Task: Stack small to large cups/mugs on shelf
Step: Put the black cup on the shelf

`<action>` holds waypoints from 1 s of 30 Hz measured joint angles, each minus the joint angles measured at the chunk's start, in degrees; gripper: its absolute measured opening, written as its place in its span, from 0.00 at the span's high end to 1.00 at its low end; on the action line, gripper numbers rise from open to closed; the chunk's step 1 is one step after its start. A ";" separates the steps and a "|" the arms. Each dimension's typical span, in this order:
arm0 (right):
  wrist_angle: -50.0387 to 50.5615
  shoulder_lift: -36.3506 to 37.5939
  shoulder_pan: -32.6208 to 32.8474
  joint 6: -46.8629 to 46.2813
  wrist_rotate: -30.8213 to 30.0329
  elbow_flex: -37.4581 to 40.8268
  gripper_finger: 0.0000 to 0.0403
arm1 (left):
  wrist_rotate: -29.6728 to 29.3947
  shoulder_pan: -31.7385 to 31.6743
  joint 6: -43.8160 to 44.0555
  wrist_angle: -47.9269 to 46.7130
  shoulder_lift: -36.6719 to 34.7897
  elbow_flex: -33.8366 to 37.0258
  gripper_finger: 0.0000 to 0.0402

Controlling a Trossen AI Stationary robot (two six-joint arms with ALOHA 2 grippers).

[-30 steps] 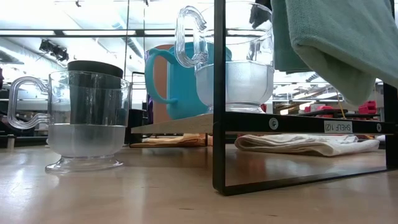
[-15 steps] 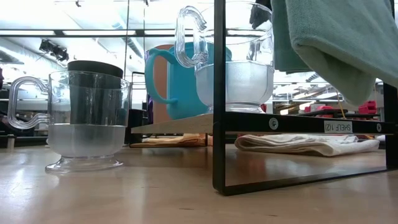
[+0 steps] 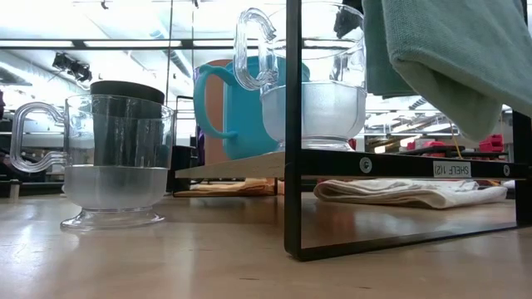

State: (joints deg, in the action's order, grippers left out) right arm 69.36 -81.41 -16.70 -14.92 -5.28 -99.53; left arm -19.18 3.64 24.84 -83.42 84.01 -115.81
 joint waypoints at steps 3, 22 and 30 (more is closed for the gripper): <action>-0.05 0.00 0.01 0.13 0.01 0.00 0.75 | 4.36 0.07 1.65 -0.03 0.00 0.00 0.69; -0.79 0.00 0.01 -0.50 0.01 0.04 0.75 | 9.40 10.14 18.53 -4.59 4.17 18.66 0.58; -0.67 0.00 0.91 -0.50 0.02 0.04 0.75 | 9.60 12.44 24.77 -4.38 4.13 26.84 0.57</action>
State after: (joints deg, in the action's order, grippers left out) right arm 68.70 -81.41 -15.79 -15.42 -5.26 -99.48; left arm -9.58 16.08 49.62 -87.80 88.14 -88.97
